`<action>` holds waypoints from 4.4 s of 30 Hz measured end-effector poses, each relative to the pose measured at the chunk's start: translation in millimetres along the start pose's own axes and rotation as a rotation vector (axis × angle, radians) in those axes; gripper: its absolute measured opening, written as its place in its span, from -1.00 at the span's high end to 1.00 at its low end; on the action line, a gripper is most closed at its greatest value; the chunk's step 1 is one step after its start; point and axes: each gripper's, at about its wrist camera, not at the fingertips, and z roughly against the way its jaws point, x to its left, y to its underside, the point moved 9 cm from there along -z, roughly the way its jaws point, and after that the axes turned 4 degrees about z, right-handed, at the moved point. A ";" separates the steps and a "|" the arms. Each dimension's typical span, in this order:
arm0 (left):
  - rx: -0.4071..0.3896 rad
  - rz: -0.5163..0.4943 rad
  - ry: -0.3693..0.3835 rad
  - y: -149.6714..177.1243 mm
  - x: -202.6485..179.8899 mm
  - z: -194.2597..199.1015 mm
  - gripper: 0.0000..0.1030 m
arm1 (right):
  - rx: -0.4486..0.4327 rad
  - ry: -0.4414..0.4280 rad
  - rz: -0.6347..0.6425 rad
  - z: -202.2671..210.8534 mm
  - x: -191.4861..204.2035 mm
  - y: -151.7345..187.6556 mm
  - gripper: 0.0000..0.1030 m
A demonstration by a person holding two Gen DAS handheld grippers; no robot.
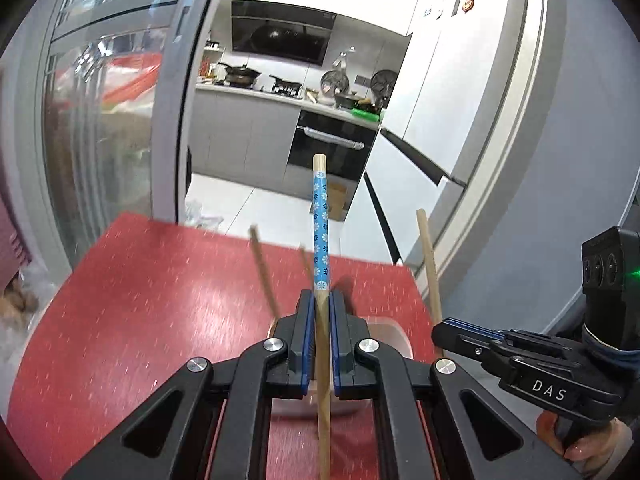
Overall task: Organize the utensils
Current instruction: 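Carry both chopsticks to the beige holder and lower them inside, then open both grippers to release the chopsticks and pull back from the holder, then close the right gripper on the dark spoon handle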
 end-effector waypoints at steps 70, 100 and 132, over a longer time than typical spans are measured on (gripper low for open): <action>0.006 -0.024 -0.222 69.5 69.7 -52.6 0.34 | -0.063 -0.068 -0.115 -91.1 -52.5 -46.3 -0.17; 0.082 0.038 -0.305 115.0 125.7 -22.2 -1.00 | -0.116 0.074 0.403 -105.8 65.2 -40.6 0.44; 0.291 0.083 -0.426 228.1 223.7 73.6 -1.00 | 0.577 0.147 -0.084 -123.2 131.2 253.2 0.07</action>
